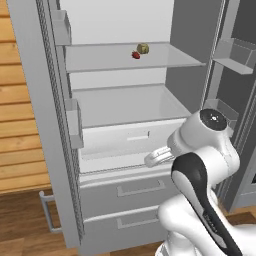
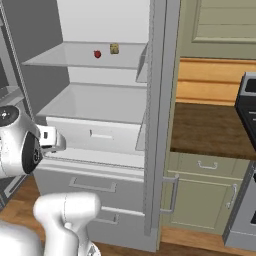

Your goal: Take the strawberry from the fridge and place it on top of the pancake, located on the dining counter.

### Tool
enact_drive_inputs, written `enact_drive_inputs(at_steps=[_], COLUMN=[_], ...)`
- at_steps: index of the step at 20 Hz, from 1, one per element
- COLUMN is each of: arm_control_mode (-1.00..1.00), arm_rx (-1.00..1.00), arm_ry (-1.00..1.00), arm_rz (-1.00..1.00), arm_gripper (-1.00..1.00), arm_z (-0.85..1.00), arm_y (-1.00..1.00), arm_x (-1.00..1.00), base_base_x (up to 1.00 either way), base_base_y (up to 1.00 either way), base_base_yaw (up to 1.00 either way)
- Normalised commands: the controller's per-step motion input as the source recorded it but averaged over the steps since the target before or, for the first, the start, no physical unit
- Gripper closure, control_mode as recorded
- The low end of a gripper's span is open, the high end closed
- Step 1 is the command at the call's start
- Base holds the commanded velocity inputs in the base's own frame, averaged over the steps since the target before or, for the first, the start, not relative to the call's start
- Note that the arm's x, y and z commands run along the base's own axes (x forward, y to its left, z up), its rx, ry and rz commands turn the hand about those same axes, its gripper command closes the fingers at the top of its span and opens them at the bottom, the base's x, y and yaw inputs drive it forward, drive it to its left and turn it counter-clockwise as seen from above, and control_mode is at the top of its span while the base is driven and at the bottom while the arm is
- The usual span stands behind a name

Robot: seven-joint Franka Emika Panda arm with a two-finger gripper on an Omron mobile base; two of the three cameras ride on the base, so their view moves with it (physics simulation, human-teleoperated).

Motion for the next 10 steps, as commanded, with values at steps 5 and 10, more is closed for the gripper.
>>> enact_drive_inputs(at_steps=[5, 10], arm_control_mode=[-1.00, -1.00], arm_rx=[-0.08, 0.00], arm_ry=[-0.05, 0.00], arm_rz=[-0.08, 0.00], arm_gripper=[-1.00, -1.00], arm_z=[-0.05, -0.36], arm_y=[-0.29, 0.00], arm_x=[-0.05, 0.00], base_base_x=[0.00, 0.00], base_base_y=[0.00, 0.00], base_base_yaw=[0.00, 0.00])
